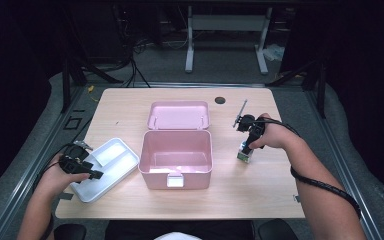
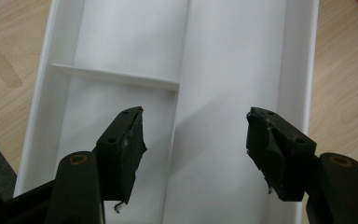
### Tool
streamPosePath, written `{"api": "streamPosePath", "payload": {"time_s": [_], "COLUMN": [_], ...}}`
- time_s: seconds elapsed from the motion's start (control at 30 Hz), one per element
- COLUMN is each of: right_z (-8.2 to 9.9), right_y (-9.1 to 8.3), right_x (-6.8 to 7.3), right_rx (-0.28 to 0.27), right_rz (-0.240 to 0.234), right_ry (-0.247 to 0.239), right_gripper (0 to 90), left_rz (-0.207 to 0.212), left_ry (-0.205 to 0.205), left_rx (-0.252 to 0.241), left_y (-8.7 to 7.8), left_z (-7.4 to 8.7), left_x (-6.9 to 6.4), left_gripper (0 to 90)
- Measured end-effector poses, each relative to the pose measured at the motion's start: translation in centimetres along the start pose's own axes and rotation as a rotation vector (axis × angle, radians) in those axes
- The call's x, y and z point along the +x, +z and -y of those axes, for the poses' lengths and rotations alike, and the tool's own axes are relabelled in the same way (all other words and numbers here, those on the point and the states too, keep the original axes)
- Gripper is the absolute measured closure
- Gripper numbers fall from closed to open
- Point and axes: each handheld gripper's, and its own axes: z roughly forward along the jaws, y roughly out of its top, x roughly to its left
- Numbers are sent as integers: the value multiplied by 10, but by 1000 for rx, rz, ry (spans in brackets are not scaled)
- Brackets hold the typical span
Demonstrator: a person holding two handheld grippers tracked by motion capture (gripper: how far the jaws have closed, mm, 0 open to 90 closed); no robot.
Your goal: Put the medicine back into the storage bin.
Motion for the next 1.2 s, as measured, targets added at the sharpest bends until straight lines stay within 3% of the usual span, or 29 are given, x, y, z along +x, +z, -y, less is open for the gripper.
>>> {"api": "streamPosePath", "payload": {"time_s": [0.03, 0.07, 0.1, 0.17, 0.53, 0.83, 1.2], "right_z": [-2, -4, -8, -13, -50, -77, -104], "right_y": [-5, -9, -16, -27, -81, -101, -109], "right_x": [1, 4, 4, 8, 36, 52, 74], "right_rx": [3, -23, -8, -26, -87, -64, -95], "right_rz": [-16, 17, -27, -26, 23, 32, 1], "right_ry": [-14, -25, -47, -74, -239, -325, -422], "right_gripper": [461, 461, 461, 462, 463, 464, 464], "left_rz": [0, 2, 2, -4, -10, -10, -19], "left_ry": [1, 1, 1, 1, 13, 17, 7], "left_rx": [0, 0, 1, -1, 11, 10, -7], "left_y": [0, 0, 0, 0, 4, 5, 2], "left_z": [0, 0, 0, 0, 0, 0, 2], "left_x": [0, 0, 0, 0, -2, -2, 0], "left_gripper": [367, 368, 369, 369, 370, 373, 378]}}
